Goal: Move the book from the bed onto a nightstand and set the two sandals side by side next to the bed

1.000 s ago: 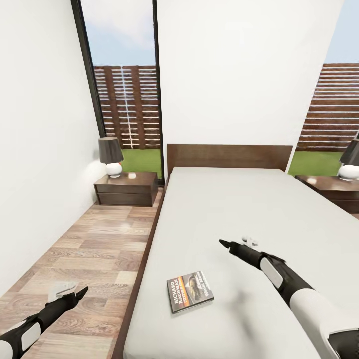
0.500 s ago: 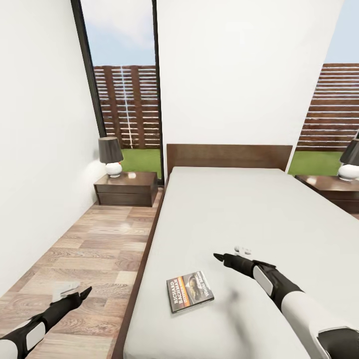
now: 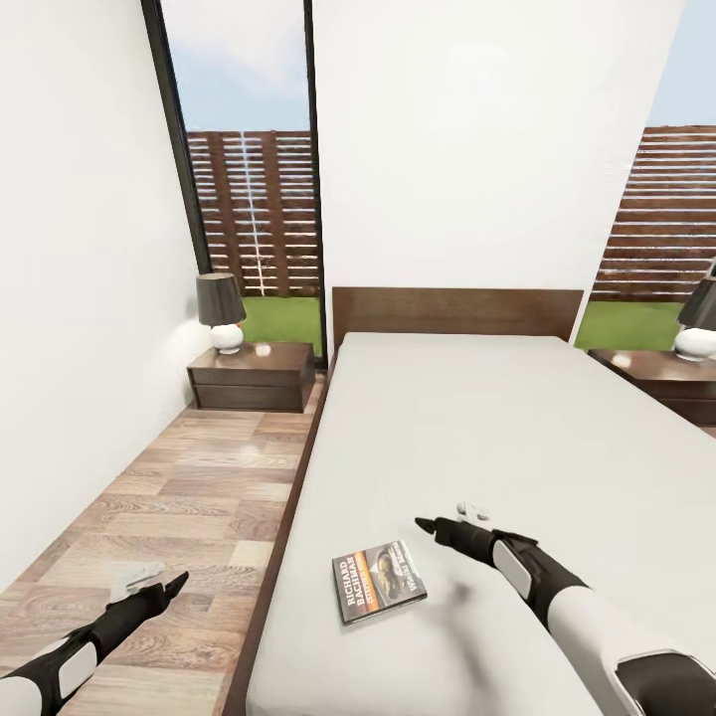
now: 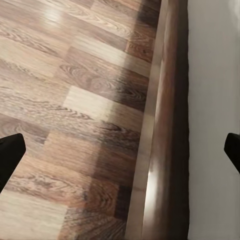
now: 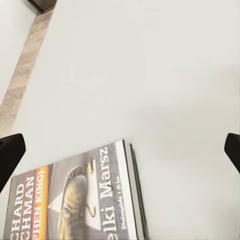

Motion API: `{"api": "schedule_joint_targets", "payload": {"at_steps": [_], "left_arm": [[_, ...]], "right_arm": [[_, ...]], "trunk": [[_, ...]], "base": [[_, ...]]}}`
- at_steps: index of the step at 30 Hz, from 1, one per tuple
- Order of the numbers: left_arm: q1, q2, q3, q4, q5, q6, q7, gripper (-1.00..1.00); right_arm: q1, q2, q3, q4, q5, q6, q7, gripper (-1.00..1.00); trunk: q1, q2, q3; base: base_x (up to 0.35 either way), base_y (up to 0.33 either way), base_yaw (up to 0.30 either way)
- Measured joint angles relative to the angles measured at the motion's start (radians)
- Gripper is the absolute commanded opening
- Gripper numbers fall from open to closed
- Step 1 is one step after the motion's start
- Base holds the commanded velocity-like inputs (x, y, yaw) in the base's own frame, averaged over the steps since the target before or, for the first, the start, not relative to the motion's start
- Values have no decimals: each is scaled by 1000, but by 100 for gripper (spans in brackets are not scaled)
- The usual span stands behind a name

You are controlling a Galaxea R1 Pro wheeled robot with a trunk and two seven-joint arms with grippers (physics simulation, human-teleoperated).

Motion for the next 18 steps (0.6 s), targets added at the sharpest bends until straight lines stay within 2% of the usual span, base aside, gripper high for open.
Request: {"api": "schedule_joint_targets", "payload": {"at_steps": [18], "left_arm": [[0, -12, 0, 0, -2, 0, 2, 100]], "right_arm": [[2, 2, -4, 80, 5, -4, 0, 100]], "trunk": [[0, 0, 0]], "base": [[0, 0, 0]]}}
